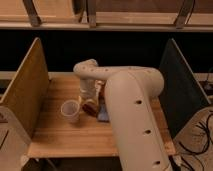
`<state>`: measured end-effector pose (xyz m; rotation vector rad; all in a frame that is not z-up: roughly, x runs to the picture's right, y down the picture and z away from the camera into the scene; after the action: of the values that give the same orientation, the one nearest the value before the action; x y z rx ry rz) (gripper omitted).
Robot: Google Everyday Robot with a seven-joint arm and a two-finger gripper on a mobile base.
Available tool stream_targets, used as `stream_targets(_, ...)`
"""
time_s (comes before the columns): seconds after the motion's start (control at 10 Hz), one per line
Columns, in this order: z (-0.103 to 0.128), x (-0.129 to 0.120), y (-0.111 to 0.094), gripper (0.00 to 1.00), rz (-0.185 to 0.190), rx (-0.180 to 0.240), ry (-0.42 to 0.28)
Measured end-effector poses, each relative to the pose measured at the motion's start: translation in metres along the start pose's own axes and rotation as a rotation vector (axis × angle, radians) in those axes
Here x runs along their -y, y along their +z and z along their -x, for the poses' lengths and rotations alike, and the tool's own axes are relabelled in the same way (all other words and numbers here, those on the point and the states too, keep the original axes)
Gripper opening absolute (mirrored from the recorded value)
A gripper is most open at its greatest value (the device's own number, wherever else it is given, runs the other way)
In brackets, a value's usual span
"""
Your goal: Place the pepper on the white sponge
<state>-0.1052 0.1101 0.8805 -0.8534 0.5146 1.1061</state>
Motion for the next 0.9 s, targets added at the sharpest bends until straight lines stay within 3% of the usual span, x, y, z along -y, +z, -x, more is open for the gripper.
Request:
stream_targets(0.2, 0.007, -0.002, 0.013, 0.65, 0.022, -0.030, -0.014)
stream_targets(0.6, 0.018, -0.008, 0.028, 0.65, 0.087, -0.042, -0.010)
stream_targets(0.7, 0.021, -0.009, 0.030, 0.62, 0.101, -0.039, -0.008)
stream_targets(0.9, 0.023, -0.005, 0.030, 0.44, 0.114, -0.031, -0.002)
